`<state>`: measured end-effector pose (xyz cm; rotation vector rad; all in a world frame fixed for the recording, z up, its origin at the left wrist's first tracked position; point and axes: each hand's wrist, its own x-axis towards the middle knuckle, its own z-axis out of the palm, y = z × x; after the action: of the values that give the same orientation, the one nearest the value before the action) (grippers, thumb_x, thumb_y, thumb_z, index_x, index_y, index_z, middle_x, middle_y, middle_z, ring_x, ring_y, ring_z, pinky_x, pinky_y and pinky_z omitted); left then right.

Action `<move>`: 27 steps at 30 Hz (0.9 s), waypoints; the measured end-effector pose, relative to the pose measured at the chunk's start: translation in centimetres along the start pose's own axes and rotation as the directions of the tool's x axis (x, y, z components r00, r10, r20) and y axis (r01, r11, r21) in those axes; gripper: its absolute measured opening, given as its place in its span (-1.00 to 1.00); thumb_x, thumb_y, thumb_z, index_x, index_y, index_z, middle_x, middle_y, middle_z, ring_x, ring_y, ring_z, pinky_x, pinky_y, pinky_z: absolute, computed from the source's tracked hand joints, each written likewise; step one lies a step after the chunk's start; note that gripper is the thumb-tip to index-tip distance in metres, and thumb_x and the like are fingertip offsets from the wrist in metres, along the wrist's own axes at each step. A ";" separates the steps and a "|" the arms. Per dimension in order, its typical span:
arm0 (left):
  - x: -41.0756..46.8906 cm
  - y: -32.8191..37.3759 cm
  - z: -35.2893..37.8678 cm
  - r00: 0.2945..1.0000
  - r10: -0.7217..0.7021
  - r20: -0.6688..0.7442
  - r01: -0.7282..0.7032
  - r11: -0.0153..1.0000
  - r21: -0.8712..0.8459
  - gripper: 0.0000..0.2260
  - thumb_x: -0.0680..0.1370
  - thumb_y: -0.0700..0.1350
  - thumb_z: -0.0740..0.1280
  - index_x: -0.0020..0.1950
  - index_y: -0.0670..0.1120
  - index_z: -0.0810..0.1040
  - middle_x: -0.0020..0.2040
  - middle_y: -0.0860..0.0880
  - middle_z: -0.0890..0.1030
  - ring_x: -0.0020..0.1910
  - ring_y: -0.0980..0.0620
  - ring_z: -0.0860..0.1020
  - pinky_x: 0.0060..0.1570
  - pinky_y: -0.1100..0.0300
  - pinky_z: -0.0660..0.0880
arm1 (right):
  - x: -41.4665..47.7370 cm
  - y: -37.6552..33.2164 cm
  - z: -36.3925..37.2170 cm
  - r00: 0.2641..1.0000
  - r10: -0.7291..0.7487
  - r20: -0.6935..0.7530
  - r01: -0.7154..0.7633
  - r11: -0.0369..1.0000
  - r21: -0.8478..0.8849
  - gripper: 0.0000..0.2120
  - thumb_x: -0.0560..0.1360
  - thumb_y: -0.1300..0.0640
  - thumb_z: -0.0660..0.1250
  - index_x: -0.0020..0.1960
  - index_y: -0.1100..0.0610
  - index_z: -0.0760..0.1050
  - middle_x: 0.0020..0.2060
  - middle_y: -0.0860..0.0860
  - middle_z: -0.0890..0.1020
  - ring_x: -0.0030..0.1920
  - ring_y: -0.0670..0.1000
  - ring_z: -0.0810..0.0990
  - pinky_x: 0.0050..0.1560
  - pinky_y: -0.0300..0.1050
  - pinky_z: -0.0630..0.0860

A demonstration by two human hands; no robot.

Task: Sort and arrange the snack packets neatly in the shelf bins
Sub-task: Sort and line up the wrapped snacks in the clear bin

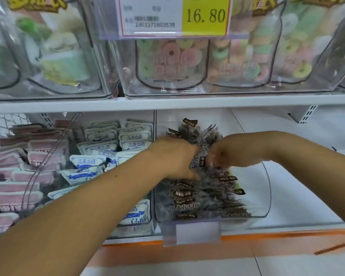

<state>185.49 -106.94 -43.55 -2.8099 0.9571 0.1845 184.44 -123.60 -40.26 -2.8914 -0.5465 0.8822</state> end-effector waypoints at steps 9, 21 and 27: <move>-1.4 -2.3 -1.3 0.998 -0.041 -0.051 0.029 0.972 -0.231 -0.68 0.60 -0.10 0.19 0.33 0.15 0.35 -0.26 -0.01 0.47 -0.38 0.07 0.44 -0.41 0.17 0.37 | 0.9 0.4 -0.6 0.998 -0.020 0.059 0.018 0.999 0.032 -0.70 0.58 0.04 0.25 0.30 -0.10 0.49 0.04 -0.16 0.54 0.06 -0.06 0.54 0.15 -0.12 0.48; -2.9 -3.7 -0.7 0.992 -0.036 -0.117 0.017 0.987 -0.163 -0.63 0.57 -0.18 0.27 0.36 0.08 0.49 0.22 0.01 0.58 0.06 0.02 0.56 0.10 0.15 0.49 | 5.2 -0.2 0.6 0.992 0.047 0.114 -0.043 0.998 -0.035 -0.09 0.36 -0.05 0.51 0.55 -0.08 0.05 0.52 -0.01 0.20 0.45 0.09 0.28 0.38 0.08 0.34; -3.1 -3.8 -0.2 0.988 -0.051 -0.148 0.014 0.970 -0.243 -0.80 0.56 -0.07 0.34 0.16 0.11 0.61 0.09 0.11 0.63 0.00 0.09 0.57 0.01 0.21 0.48 | 5.6 -0.1 1.0 0.999 0.040 0.002 -0.040 0.998 -0.054 -0.40 0.51 -0.04 0.34 0.49 0.04 0.24 0.05 -0.02 0.57 0.00 -0.01 0.55 -0.01 -0.07 0.52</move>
<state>185.42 -102.23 -42.35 -3.1004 0.9792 0.0868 188.18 -121.52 -44.00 -2.9600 -0.5226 0.8908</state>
